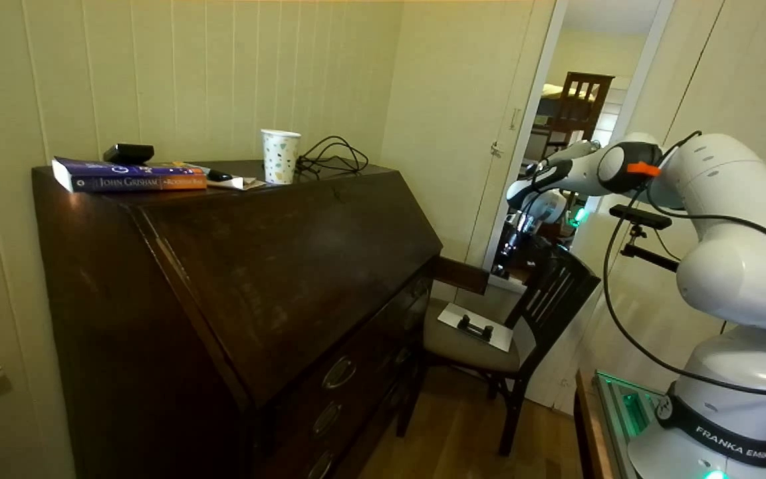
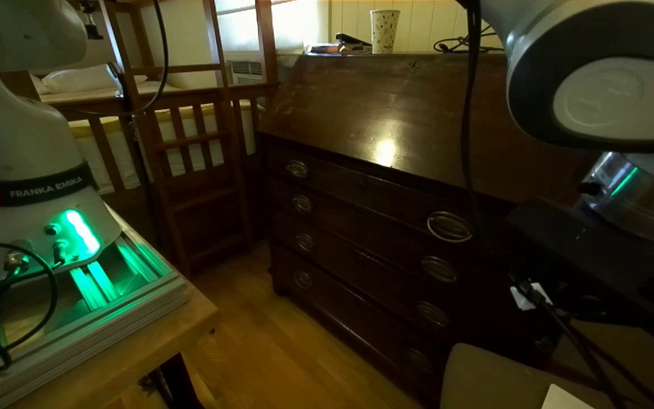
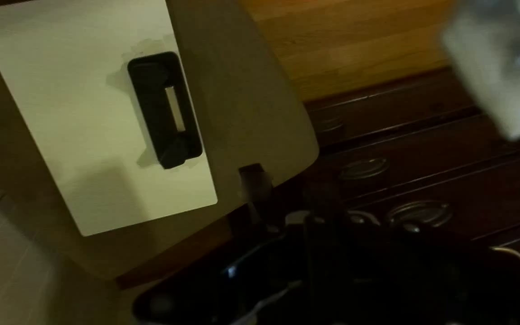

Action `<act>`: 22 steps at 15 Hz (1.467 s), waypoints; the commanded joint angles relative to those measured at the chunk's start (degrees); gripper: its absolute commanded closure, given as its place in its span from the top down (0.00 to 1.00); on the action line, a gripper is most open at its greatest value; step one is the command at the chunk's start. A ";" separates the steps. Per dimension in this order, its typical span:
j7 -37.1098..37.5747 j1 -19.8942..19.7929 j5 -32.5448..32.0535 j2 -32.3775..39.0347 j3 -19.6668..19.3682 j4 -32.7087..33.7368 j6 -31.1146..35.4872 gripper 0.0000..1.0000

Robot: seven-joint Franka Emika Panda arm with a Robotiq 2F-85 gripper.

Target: Move the wooden rail on the right backwards.

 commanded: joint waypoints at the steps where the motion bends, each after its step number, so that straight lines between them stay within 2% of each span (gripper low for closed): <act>1: -2.81 0.65 -3.81 -2.44 -1.58 -2.69 -3.31 0.00; 5: -0.93 -0.04 -2.51 -2.34 -2.10 -5.06 8.35 0.00; 7: -0.73 -0.21 -2.19 -1.79 -2.01 -6.00 12.13 0.00; 11: 2.73 1.73 -2.11 -2.43 -4.87 -10.01 14.58 0.00; 15: 6.21 0.89 1.23 -1.69 -3.45 -11.23 19.38 0.00; 20: 6.50 1.54 -0.07 -0.21 -3.91 -9.03 17.79 0.00; 22: 5.64 1.42 0.55 0.37 -2.74 -7.83 17.51 0.00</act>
